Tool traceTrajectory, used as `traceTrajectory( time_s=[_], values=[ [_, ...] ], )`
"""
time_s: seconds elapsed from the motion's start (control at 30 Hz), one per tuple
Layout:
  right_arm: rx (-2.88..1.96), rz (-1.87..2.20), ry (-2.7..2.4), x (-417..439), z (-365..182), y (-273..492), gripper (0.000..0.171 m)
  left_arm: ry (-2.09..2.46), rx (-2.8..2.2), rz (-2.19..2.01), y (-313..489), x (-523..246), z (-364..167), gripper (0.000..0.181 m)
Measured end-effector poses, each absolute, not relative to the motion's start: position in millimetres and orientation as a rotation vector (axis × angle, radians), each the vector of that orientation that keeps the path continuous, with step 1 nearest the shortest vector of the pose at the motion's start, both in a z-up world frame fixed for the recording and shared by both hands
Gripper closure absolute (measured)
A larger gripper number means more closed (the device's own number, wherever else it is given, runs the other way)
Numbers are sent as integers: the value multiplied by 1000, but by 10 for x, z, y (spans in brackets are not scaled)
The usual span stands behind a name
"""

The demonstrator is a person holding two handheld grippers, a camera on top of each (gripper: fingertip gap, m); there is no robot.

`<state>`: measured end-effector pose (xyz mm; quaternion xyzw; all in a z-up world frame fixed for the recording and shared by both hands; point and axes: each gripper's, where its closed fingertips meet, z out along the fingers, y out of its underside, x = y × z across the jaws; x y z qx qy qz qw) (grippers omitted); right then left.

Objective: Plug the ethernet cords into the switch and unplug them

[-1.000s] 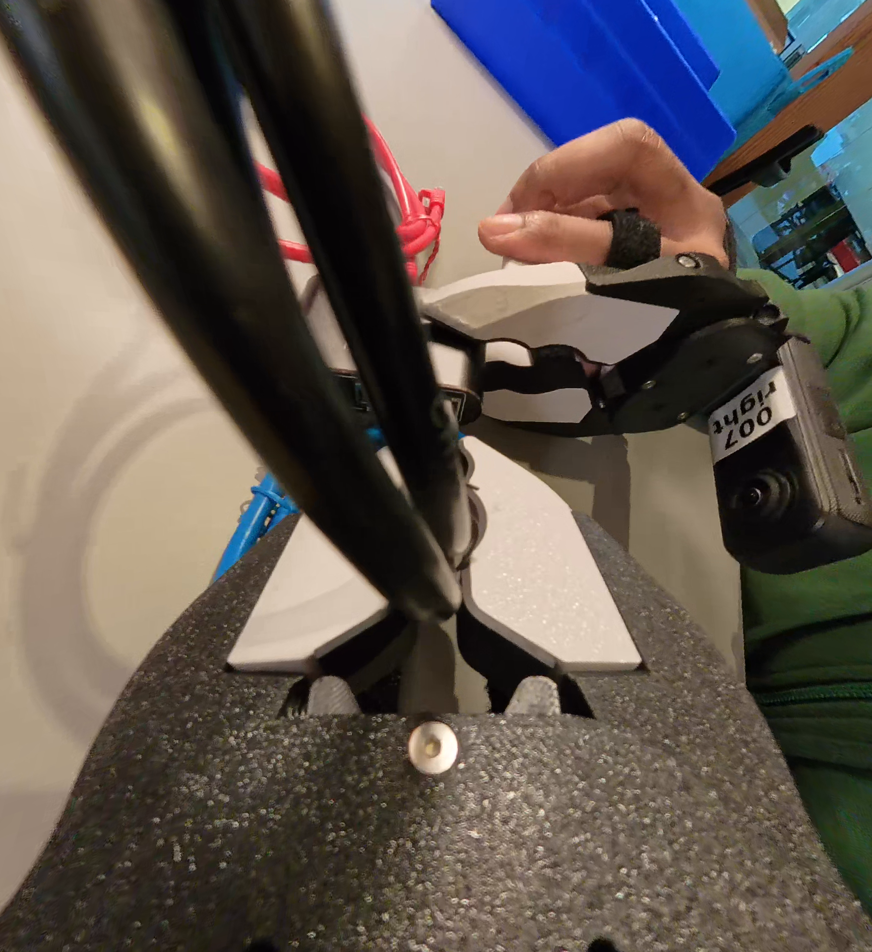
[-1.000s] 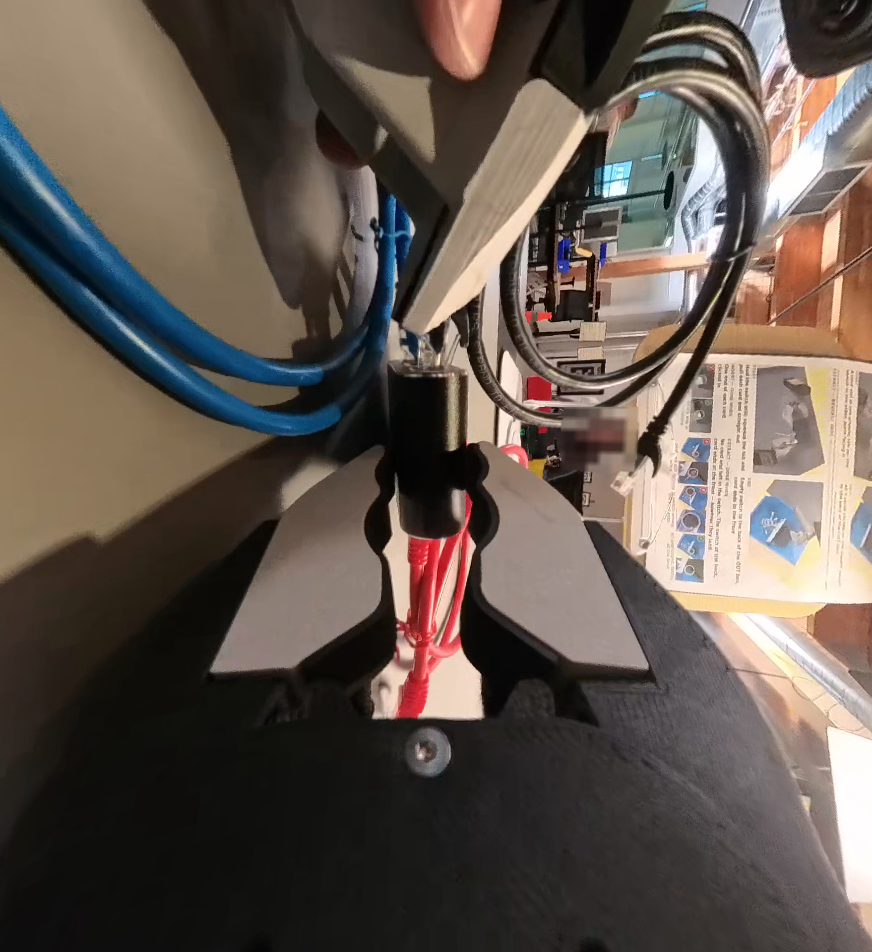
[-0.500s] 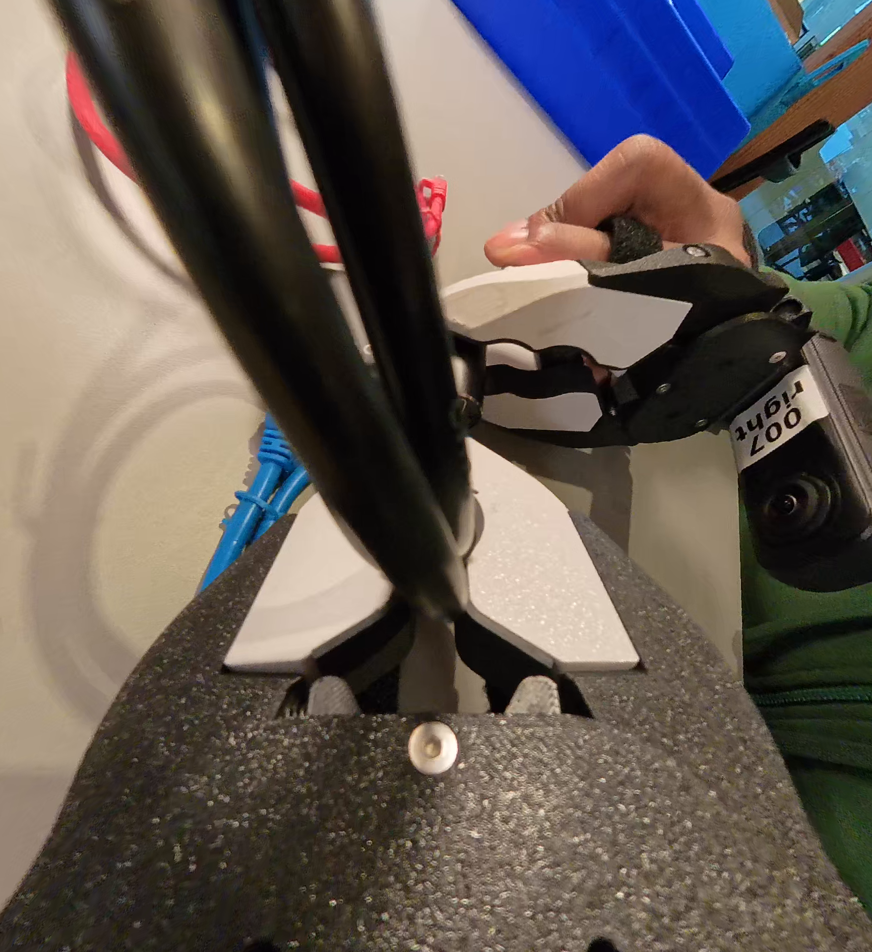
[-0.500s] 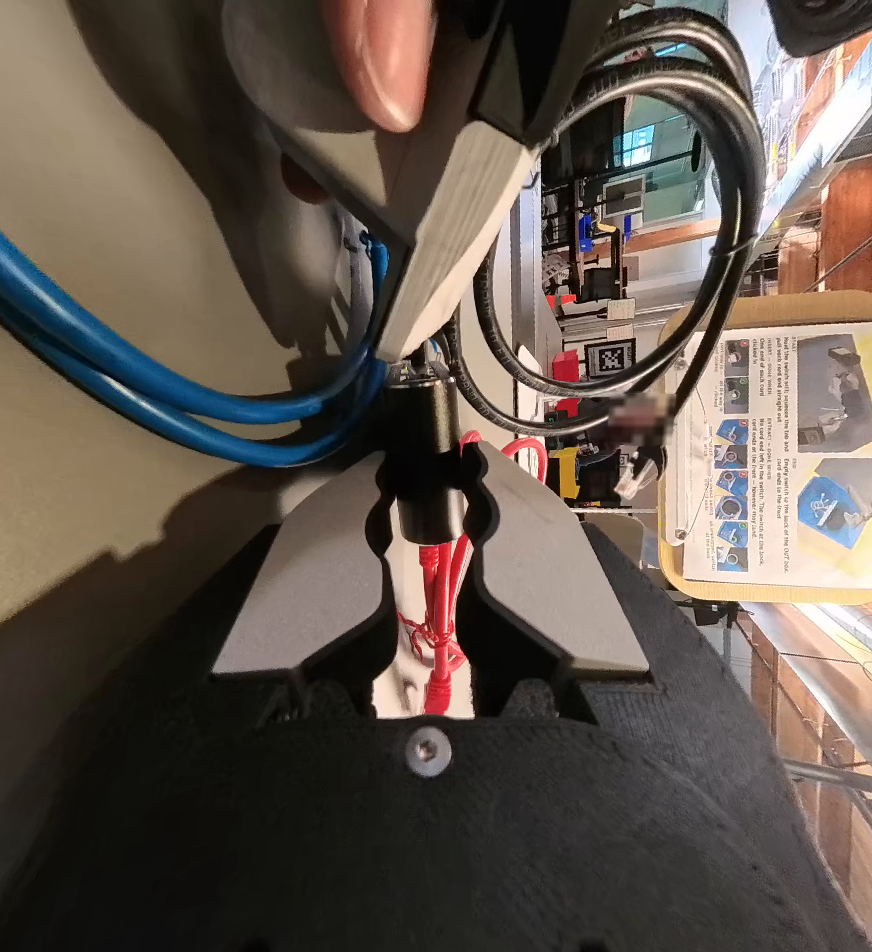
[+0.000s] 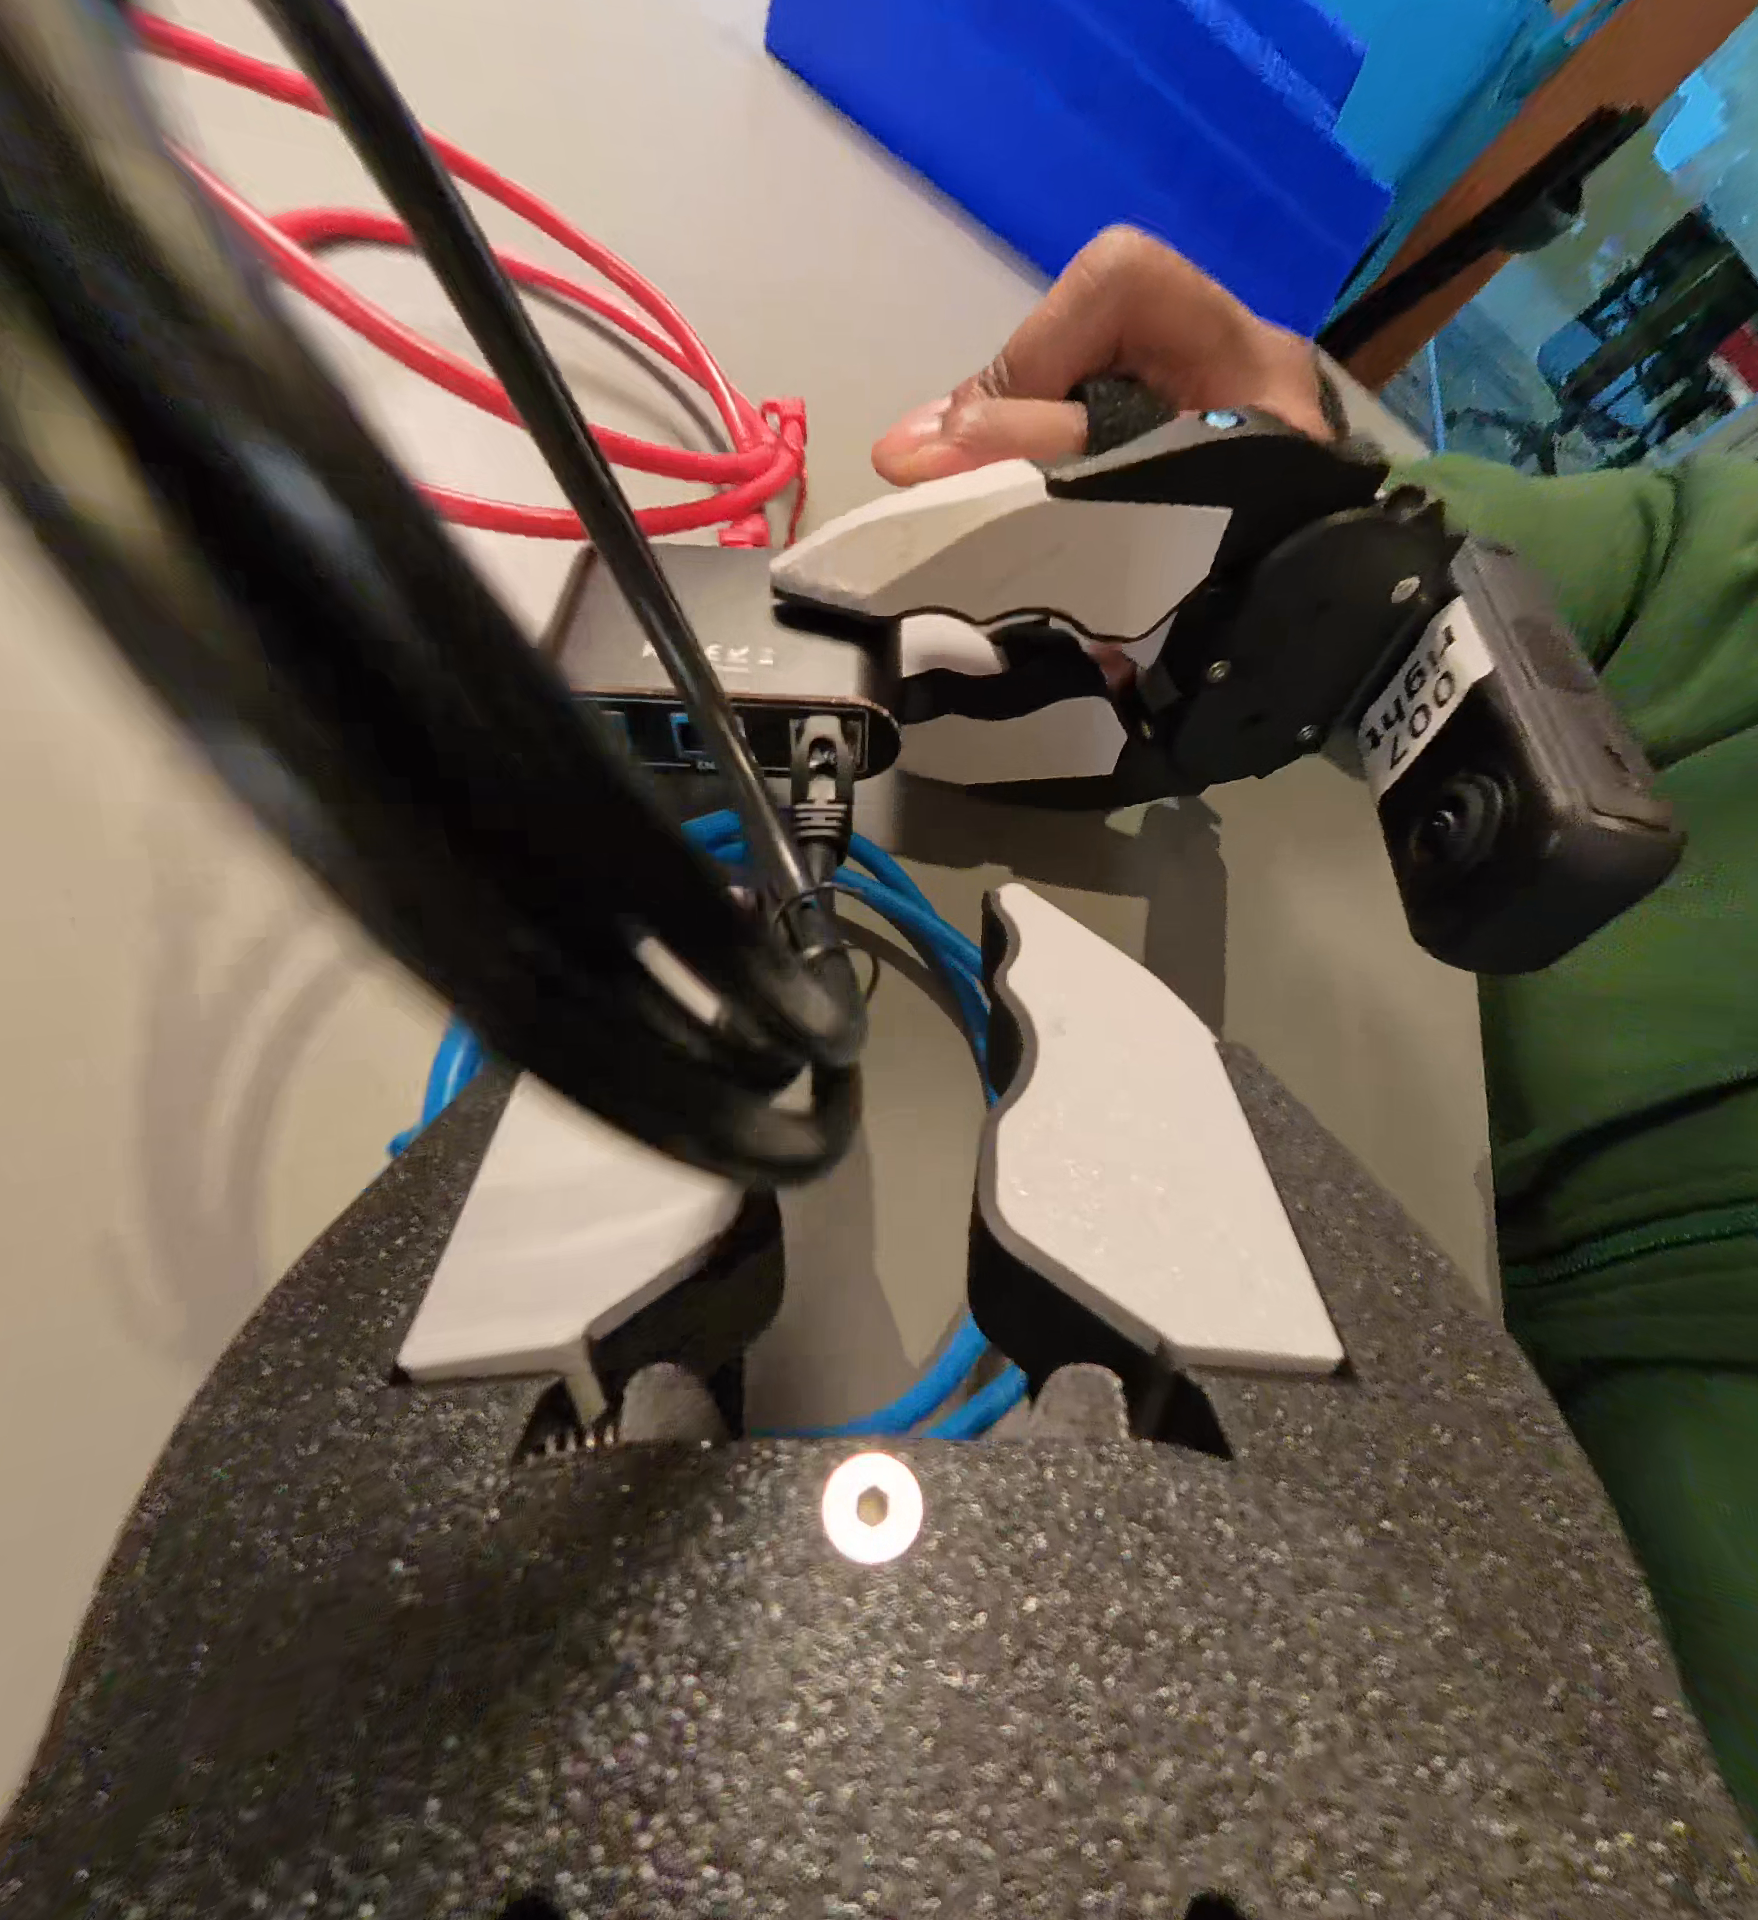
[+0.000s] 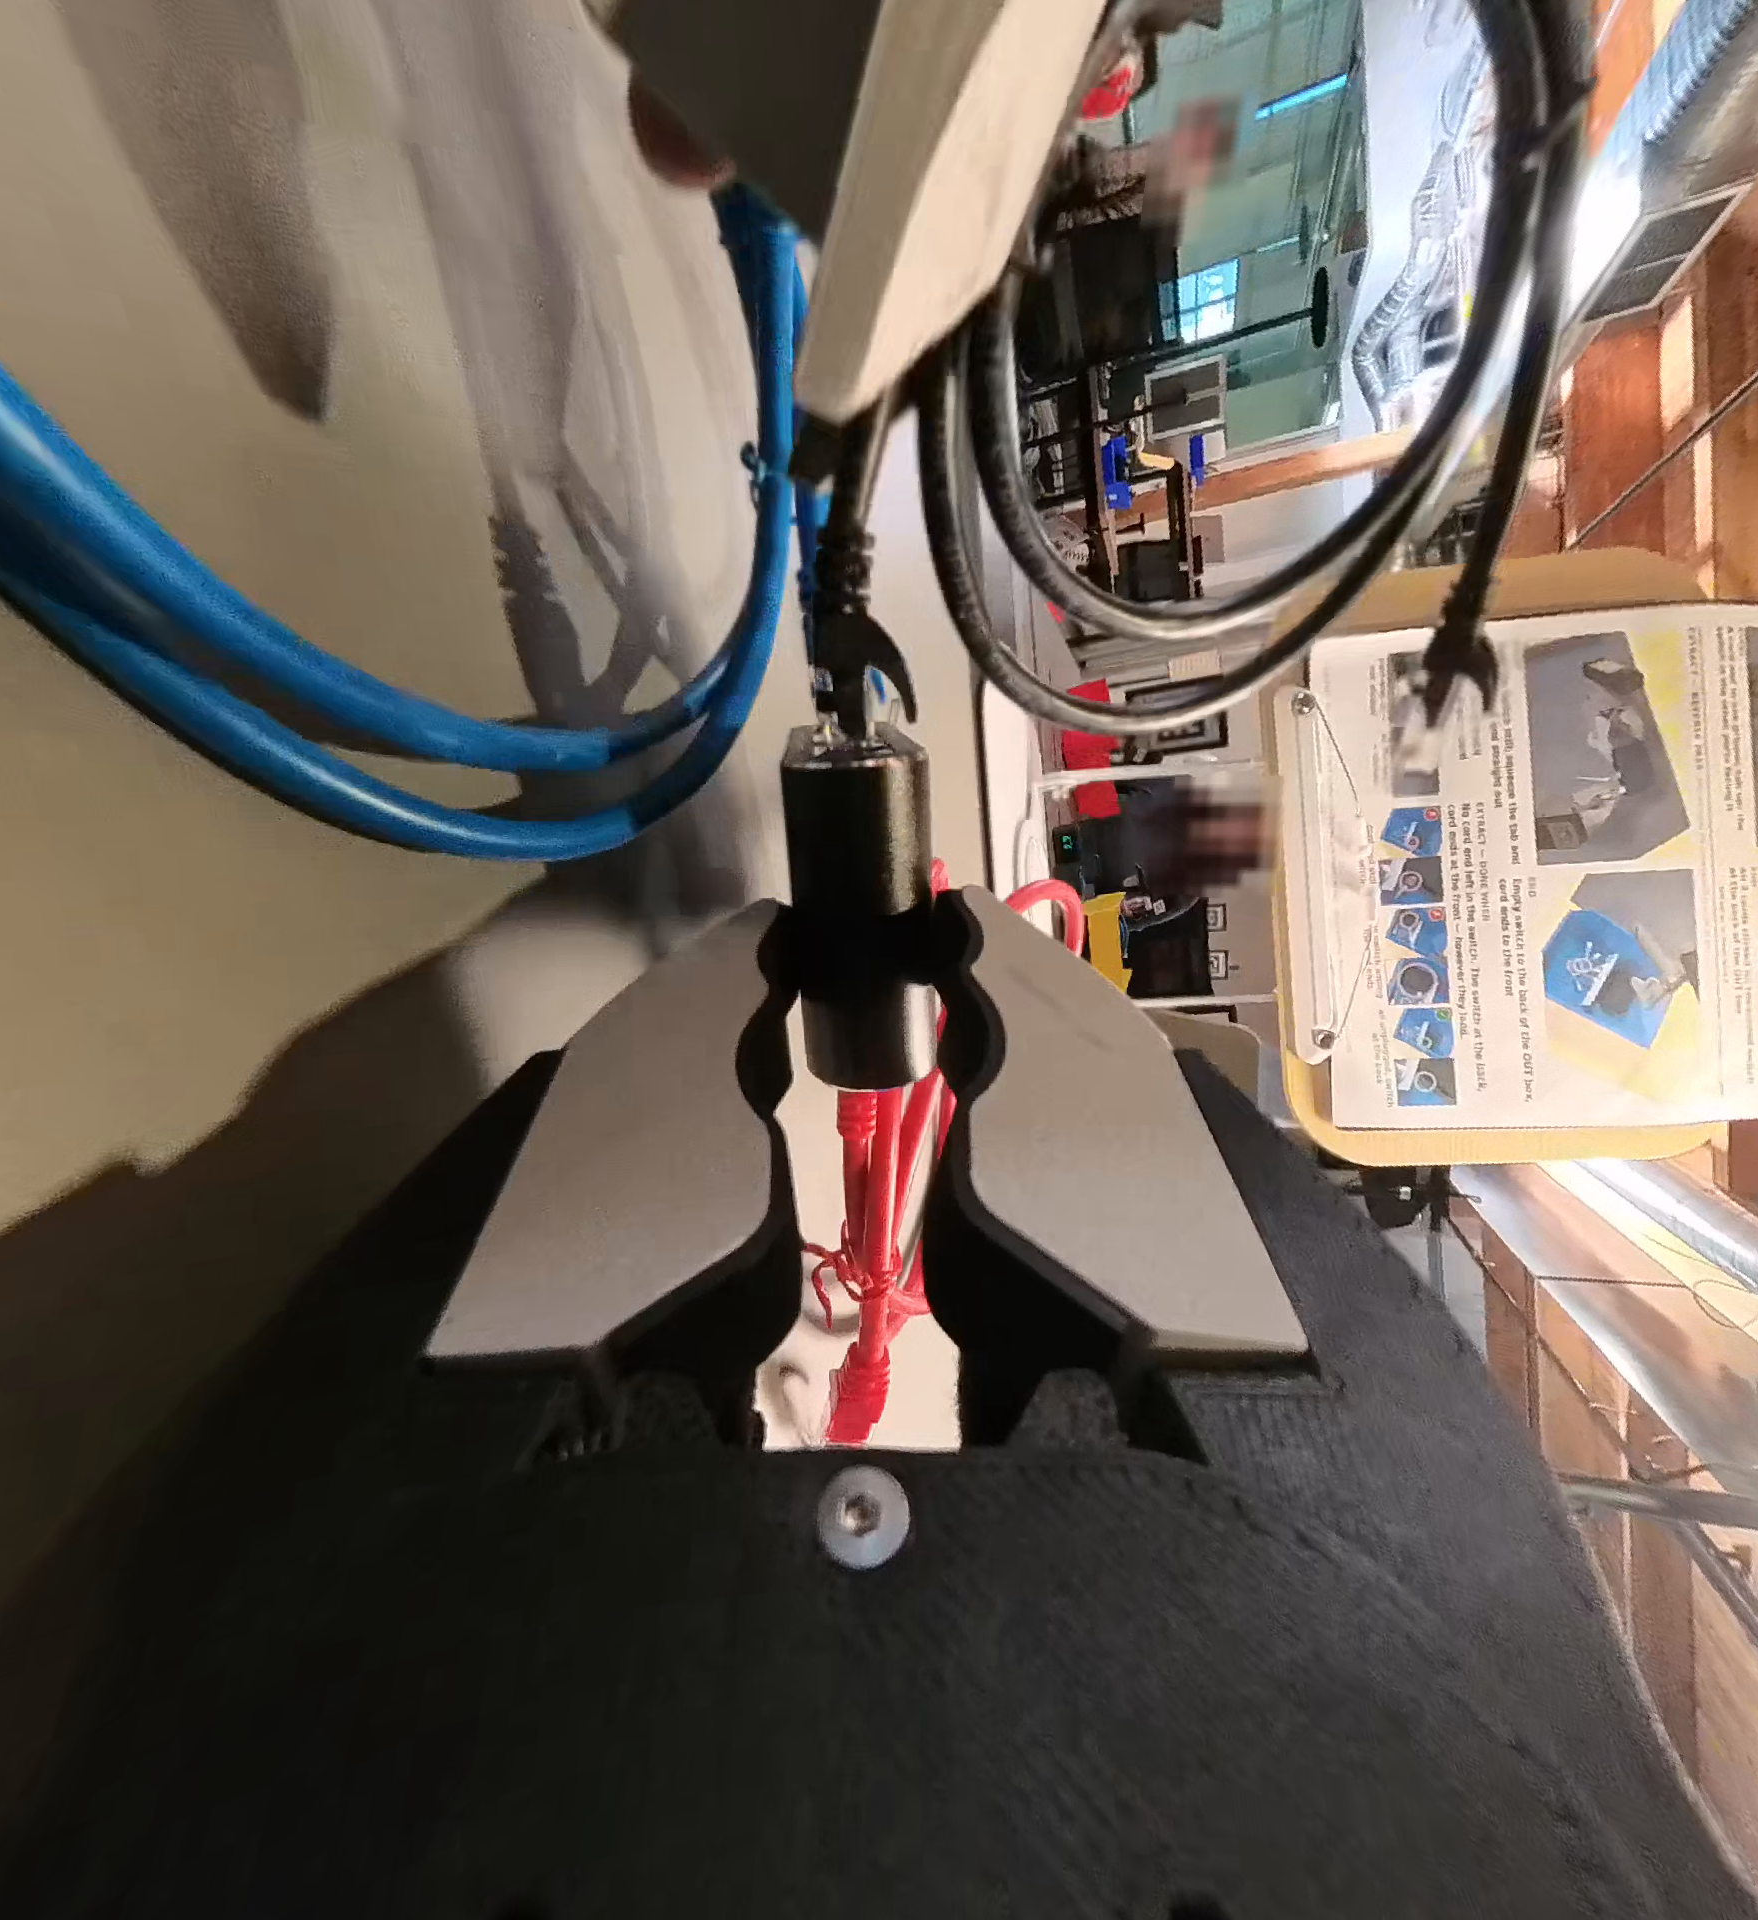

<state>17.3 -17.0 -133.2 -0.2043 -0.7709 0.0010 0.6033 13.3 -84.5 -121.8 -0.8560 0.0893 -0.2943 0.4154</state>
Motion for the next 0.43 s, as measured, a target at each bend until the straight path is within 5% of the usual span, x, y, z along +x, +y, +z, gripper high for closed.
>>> traceTrajectory(
  time_s=[0.3, 0.43],
  values=[
    [-623, 44, -1764, 230, -1297, 108, 145, 76, -1851, -735, -912, -370, -667, 143],
    [-691, 53, -1772, 256, -1321, 218, 145, 36, -1313, -866, -1107, -492, 159, 142]
  ],
)
